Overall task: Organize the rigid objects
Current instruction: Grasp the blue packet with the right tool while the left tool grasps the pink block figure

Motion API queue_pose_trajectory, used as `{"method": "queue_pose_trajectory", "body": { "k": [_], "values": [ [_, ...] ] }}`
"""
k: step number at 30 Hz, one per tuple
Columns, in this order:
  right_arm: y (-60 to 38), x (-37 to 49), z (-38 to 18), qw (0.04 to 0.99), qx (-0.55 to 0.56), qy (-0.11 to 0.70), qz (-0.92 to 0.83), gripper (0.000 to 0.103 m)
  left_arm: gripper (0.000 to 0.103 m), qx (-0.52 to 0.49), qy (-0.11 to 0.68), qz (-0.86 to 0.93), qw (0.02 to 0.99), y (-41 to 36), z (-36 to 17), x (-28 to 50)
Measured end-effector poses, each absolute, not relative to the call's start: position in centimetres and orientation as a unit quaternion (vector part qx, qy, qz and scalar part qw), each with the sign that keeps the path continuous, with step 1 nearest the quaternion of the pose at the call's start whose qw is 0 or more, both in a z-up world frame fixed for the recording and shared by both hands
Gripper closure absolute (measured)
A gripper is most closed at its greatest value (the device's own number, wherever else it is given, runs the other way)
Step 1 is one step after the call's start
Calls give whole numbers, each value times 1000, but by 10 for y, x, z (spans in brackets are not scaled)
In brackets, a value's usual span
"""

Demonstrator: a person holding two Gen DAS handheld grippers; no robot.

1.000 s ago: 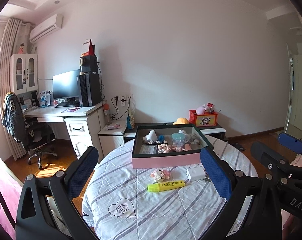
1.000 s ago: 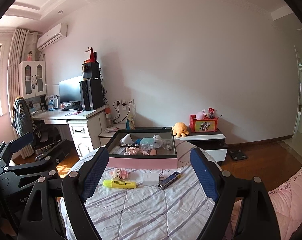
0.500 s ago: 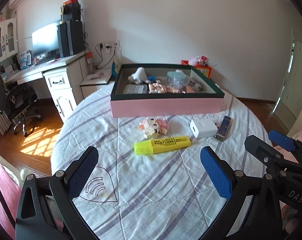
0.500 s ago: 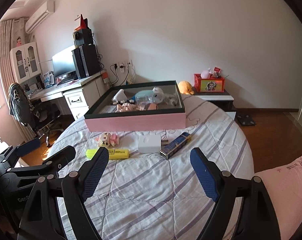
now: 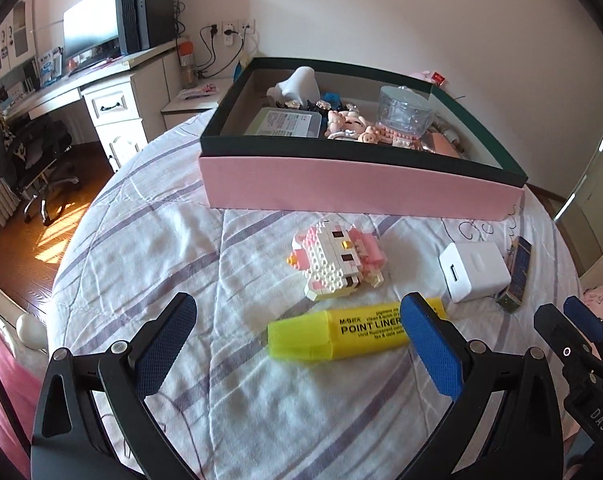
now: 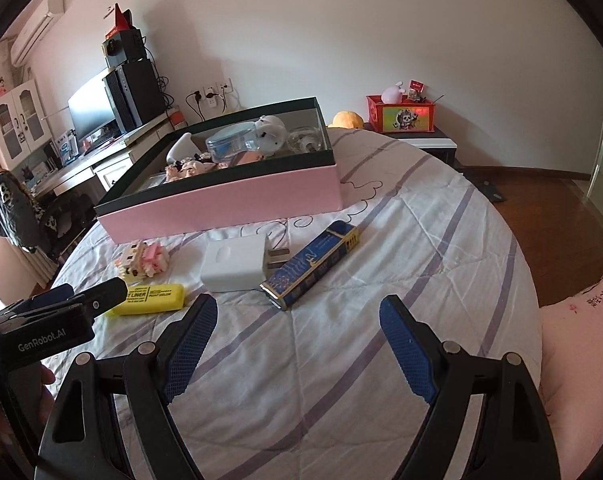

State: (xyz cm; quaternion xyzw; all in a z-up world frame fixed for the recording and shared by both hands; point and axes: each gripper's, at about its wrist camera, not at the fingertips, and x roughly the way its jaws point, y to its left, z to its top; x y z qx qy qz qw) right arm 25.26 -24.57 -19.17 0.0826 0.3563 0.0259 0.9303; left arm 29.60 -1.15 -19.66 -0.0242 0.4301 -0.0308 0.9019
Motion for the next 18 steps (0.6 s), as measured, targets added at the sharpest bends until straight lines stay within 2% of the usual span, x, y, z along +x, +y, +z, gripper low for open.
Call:
{"method": "queue_pose_trajectory", "body": {
  "k": [6, 10, 11, 13, 15, 16, 18],
  "values": [
    [-258, 275, -200, 919, 98, 380, 16, 18, 0, 1, 466, -17, 884, -19, -214, 337],
    [-261, 293, -206, 910, 96, 404, 4, 18, 0, 27, 452, -11, 892, -26, -215, 341],
    [-261, 296, -206, 908, 94, 407, -1, 18, 3, 25, 450, -15, 893, -26, -215, 340],
    [-259, 304, -207, 906, 89, 414, -2, 18, 16, 11, 441, -25, 897, -22, -211, 337],
    [-257, 310, -206, 906, 84, 415, -5, 18, 39, 7, 433, -21, 901, -16, -208, 335],
    [-255, 314, -207, 904, 78, 420, -9, 18, 43, 6, 430, -20, 903, -14, -207, 333],
    [-252, 318, -208, 903, 70, 424, -10, 18, 43, 4, 429, -26, 903, -9, -206, 333]
  ]
}}
